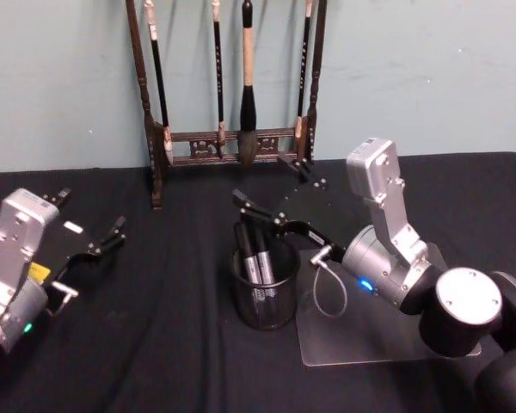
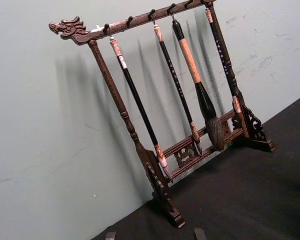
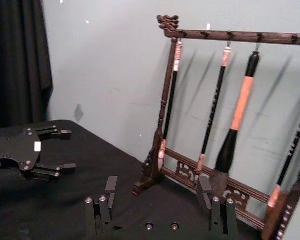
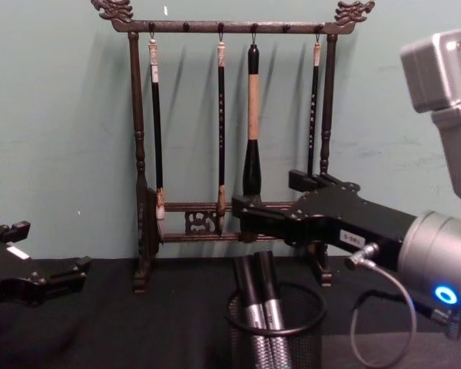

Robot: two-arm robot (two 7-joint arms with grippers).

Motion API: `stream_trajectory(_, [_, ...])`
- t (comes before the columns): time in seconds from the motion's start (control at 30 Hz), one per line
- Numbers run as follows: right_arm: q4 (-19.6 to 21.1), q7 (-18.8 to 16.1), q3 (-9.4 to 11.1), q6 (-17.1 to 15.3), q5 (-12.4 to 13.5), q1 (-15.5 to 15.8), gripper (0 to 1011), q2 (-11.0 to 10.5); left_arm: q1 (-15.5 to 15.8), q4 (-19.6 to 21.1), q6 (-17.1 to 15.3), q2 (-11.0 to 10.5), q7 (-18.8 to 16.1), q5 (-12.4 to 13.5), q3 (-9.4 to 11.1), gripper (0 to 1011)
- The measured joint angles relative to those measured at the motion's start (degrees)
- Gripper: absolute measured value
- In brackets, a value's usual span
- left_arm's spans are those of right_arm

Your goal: Pick up the water-based marker from the table and place it into the pen holder.

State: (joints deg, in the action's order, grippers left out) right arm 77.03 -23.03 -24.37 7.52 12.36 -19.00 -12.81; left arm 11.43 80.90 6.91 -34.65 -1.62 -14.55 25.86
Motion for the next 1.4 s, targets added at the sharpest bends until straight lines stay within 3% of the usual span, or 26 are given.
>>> stream_trajectory(0.37, [3.57,3.34,3.09,-1.28,0.27,4.38,1002,-0.6,0.0,0.0,0.0,0.0,0.0,0.0,0.0,1009])
stream_trajectory(0.9, [5.89,5.92,6.63,-1.06,0.11,7.58,1002,-0.76,0.0,0.0,0.0,0.0,0.0,0.0,0.0,1009])
stream_trajectory(1.4, [6.03,8.99,9.34,-0.23,-2.42,10.81,1002,0.37,0.0,0.0,0.0,0.0,0.0,0.0,0.0,1009])
